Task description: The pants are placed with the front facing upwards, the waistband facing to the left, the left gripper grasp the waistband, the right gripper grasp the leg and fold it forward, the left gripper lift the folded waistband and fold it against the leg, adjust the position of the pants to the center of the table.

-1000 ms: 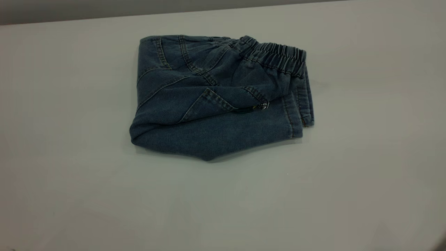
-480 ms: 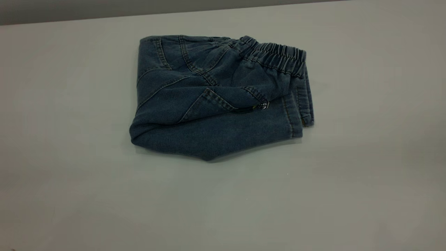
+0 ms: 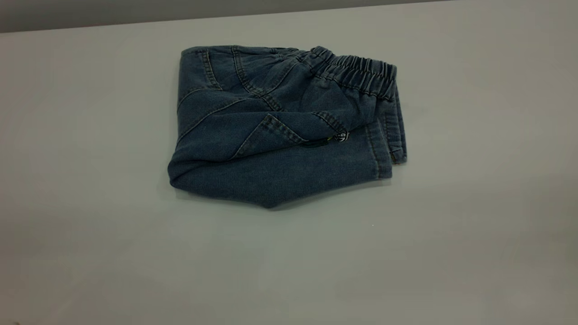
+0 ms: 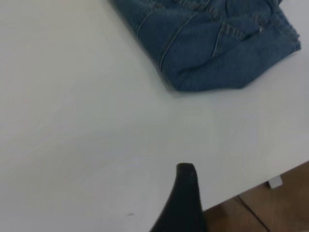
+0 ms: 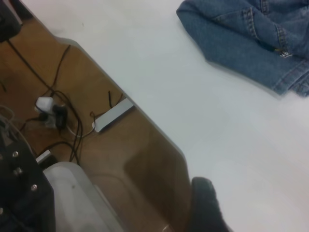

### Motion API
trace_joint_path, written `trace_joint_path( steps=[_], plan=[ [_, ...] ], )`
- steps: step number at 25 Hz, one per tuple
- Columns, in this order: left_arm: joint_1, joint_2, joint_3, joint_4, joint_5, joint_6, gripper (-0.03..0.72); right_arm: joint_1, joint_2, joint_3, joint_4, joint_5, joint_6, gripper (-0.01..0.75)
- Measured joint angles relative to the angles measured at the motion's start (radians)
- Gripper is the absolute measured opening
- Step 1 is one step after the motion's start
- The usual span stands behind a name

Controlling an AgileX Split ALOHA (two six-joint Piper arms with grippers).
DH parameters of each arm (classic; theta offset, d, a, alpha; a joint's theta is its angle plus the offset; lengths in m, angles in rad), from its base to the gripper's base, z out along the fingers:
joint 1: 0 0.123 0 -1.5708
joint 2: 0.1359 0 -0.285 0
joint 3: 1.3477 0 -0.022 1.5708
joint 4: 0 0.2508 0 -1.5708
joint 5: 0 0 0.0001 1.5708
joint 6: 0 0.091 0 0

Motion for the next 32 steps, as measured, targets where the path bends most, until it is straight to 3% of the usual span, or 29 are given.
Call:
trace_joint_path(
  steps=[9, 12, 15, 21, 24, 27, 32],
  plan=[
    [0.000, 0.000, 0.030, 0.004, -0.037, 0.000, 0.573, -0.003, -0.002, 0.000, 0.003, 0.001, 0.000, 0.405],
    [0.000, 0.000, 0.030, -0.001, -0.036, -0.001, 0.573, -0.057, -0.002, 0.000, 0.024, 0.002, 0.000, 0.405],
    [0.000, 0.000, 0.030, -0.001, -0.034, -0.001, 0.573, -0.181, -0.005, 0.000, 0.065, 0.002, 0.000, 0.405],
    [0.000, 0.000, 0.030, -0.001, -0.034, -0.001, 0.573, -0.569, -0.099, 0.000, 0.066, 0.001, 0.000, 0.405],
    [0.006, 0.000, 0.030, -0.001, -0.033, -0.001, 0.573, -0.700, -0.175, 0.000, 0.066, 0.002, 0.000, 0.405],
    [0.055, 0.000, 0.030, -0.009, -0.031, -0.001, 0.573, -0.767, -0.197, 0.000, 0.067, 0.002, 0.000, 0.405],
    [0.167, -0.038, 0.030, -0.009, -0.030, -0.001, 0.573, -0.768, -0.196, 0.000, 0.072, 0.002, 0.000, 0.405]
  ],
)
